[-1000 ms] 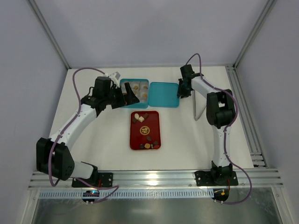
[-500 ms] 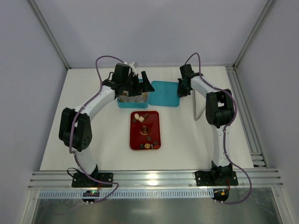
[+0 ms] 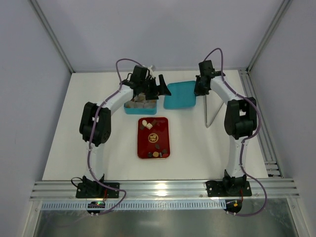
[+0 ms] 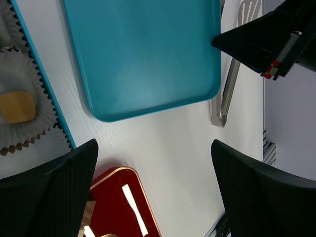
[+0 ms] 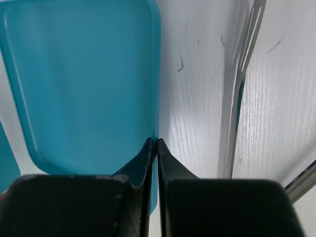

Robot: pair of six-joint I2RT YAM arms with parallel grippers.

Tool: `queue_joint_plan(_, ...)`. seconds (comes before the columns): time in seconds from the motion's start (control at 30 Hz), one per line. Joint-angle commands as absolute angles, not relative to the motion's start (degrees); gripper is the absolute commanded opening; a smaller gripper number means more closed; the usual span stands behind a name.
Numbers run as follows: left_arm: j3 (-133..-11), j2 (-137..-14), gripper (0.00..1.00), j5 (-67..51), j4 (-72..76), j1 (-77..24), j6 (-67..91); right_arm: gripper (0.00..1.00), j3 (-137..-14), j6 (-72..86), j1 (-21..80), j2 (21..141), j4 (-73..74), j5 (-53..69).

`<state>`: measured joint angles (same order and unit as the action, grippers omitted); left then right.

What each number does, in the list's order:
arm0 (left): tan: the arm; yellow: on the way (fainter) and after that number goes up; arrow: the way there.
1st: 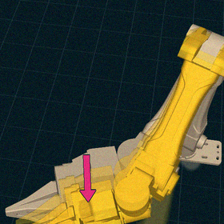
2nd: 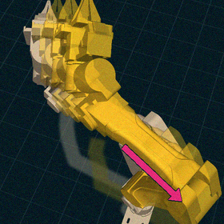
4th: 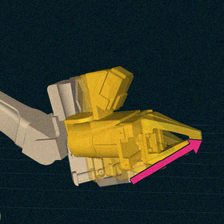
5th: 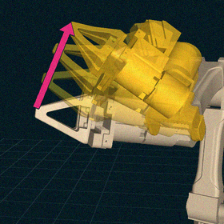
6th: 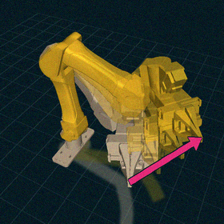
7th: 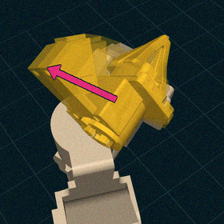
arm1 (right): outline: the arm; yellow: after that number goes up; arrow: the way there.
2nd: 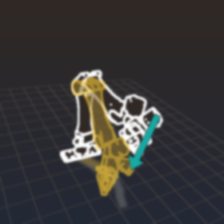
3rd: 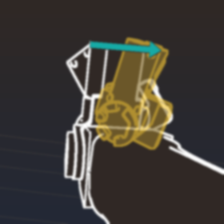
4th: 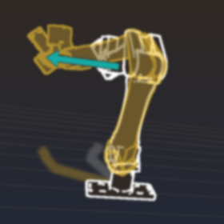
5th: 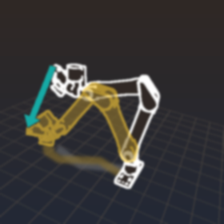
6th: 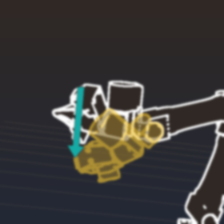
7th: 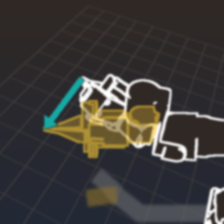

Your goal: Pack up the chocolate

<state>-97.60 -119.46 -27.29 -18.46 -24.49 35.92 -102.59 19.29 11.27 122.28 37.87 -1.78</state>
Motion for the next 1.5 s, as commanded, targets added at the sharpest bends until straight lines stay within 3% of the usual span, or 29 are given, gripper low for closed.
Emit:
queue_joint_plan(0.0,-102.1,-120.8,0.93,-29.5,-16.7,-25.3,36.8,0.04,-103.4,18.6,10.9,117.1,38.6,-2.3)
queue_joint_plan(0.57,-108.6,-128.1,0.89,-28.0,-16.0,-26.5,40.0,0.04,-97.5,20.0,7.4,109.1,38.2,-0.7)
queue_joint_plan(1.17,-111.6,-132.8,0.89,-33.5,-7.7,-26.5,49.7,0.04,-90.7,23.2,3.3,101.3,35.1,12.1)
queue_joint_plan(1.37,-109.8,-133.4,0.82,-36.5,-0.7,-26.8,56.4,0.04,-88.9,24.5,3.3,100.9,33.4,14.7)
queue_joint_plan(1.47,-107.0,-132.6,0.74,-37.7,4.9,-26.9,60.4,0.04,-88.2,25.0,3.4,100.7,32.6,15.2)
